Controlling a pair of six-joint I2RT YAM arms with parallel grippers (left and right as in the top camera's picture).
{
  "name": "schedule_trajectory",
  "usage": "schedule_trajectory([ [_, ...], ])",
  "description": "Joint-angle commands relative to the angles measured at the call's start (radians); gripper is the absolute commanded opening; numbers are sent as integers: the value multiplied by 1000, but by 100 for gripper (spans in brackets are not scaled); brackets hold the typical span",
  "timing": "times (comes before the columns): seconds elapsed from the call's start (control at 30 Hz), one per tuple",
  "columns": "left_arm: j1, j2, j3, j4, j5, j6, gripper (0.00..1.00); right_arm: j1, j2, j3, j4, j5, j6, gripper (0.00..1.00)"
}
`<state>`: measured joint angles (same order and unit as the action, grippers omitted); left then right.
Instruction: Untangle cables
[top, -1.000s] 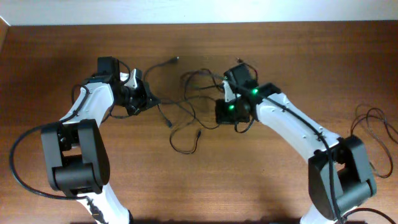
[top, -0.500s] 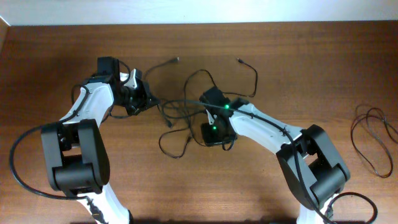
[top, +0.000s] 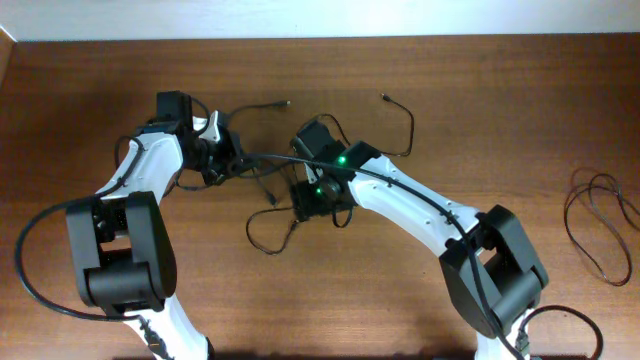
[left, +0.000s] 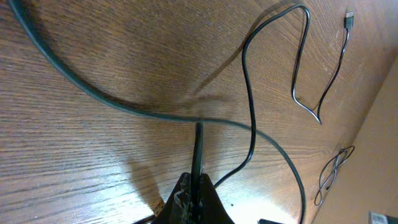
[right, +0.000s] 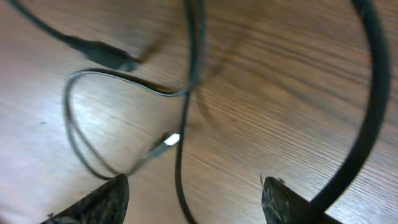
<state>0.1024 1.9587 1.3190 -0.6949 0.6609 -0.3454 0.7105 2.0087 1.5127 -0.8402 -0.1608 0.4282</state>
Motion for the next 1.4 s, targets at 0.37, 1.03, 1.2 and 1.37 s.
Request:
schedule_trajectory([
  [0.37, 2, 11, -3, 2, -4, -10, 0, 6, 35, 190, -27, 106, 55, 68],
  [1.03, 2, 11, -3, -14, -119, -100, 4, 8, 109, 373, -36, -72, -48, 4],
  [1.2, 2, 11, -3, -14, -119, -104, 4, -51, 71, 529, -420, 116, -257, 4],
  [1.37, 2, 11, -3, -14, -119, -104, 5, -201, 74, 526, -456, 227, -399, 4],
])
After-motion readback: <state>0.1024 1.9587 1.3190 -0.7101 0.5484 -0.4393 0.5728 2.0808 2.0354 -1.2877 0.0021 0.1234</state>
